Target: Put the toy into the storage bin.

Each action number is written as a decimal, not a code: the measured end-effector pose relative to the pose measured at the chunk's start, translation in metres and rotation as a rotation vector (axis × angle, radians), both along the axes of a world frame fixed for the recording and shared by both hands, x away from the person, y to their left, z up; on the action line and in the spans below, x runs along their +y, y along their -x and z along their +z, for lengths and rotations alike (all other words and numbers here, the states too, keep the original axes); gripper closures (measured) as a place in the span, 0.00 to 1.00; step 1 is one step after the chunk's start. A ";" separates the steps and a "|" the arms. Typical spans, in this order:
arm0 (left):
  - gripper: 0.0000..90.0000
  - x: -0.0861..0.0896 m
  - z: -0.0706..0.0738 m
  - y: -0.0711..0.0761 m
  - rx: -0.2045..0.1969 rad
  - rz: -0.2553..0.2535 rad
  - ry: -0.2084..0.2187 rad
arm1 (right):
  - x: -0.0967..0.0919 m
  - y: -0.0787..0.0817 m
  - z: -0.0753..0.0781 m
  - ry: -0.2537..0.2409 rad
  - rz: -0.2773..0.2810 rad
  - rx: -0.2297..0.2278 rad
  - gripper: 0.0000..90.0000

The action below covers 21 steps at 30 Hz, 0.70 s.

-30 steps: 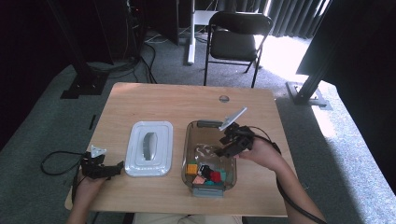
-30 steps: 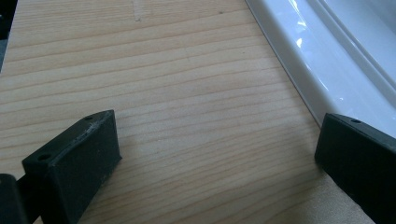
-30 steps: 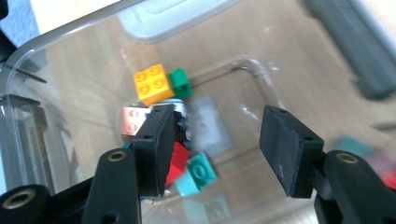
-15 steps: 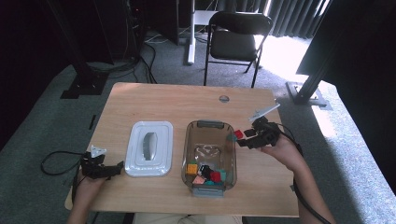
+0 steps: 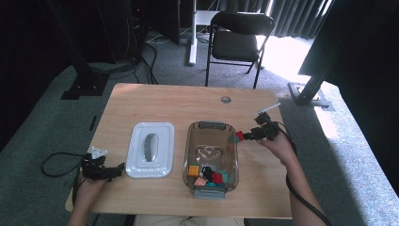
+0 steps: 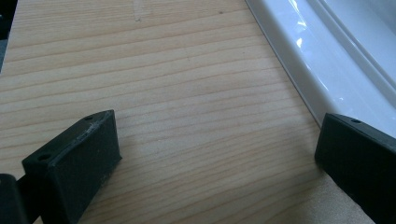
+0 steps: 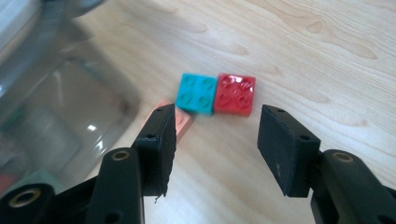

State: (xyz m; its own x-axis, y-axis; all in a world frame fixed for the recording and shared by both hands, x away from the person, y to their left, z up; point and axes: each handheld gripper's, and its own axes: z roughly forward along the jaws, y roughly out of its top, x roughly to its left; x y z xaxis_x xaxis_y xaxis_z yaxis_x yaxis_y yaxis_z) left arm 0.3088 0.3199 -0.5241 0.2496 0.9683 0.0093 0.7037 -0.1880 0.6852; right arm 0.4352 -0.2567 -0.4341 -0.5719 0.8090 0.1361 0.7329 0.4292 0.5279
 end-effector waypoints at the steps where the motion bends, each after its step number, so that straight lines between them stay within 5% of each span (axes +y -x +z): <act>1: 0.01 0.000 0.000 0.000 0.000 0.000 0.000 | 0.002 -0.004 -0.004 0.005 -0.011 0.005 0.52; 8: 0.01 0.000 0.000 0.000 0.000 0.000 0.000 | 0.017 -0.028 -0.028 0.054 -0.044 0.036 0.51; 21: 0.01 0.000 0.000 0.000 0.000 0.000 0.000 | 0.011 -0.038 -0.046 0.094 -0.093 0.079 0.51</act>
